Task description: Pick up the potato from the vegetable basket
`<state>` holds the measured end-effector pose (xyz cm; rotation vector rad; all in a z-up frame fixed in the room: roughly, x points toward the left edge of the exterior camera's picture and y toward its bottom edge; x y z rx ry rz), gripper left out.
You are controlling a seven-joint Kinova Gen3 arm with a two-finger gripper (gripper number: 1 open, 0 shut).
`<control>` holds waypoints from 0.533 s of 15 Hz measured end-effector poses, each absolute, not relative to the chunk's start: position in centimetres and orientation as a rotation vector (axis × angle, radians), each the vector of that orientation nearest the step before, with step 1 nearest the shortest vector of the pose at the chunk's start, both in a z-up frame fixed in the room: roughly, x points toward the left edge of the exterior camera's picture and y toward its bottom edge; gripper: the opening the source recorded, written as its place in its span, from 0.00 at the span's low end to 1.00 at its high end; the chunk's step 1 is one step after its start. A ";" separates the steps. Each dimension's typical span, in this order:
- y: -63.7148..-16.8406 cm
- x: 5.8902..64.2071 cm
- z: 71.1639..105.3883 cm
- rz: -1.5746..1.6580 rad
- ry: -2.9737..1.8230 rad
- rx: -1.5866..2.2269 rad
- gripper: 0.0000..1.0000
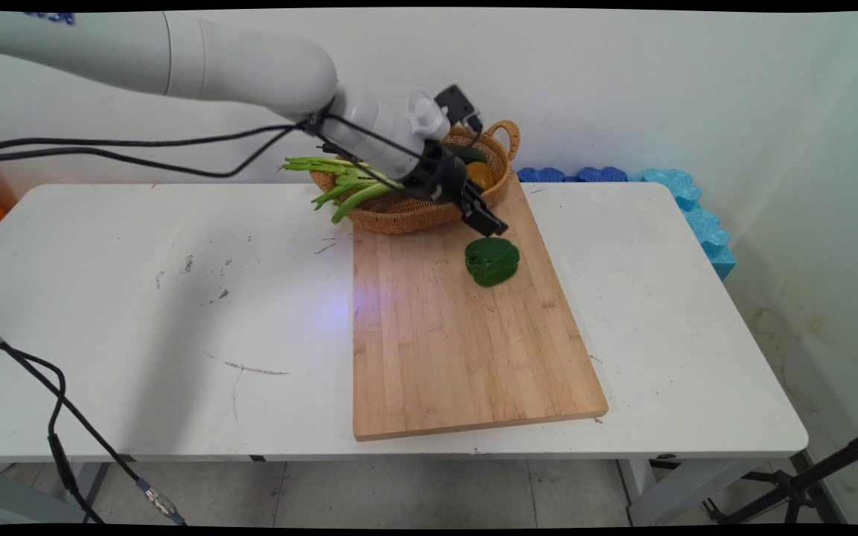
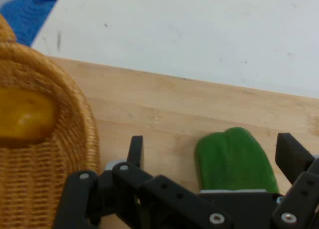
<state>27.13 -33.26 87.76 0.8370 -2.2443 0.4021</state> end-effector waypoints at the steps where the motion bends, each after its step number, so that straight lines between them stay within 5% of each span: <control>1: -33.9 27.5 88.5 0.421 -2.257 0.811 1.00; 8: -37.5 29.7 90.5 0.524 -2.337 0.693 1.00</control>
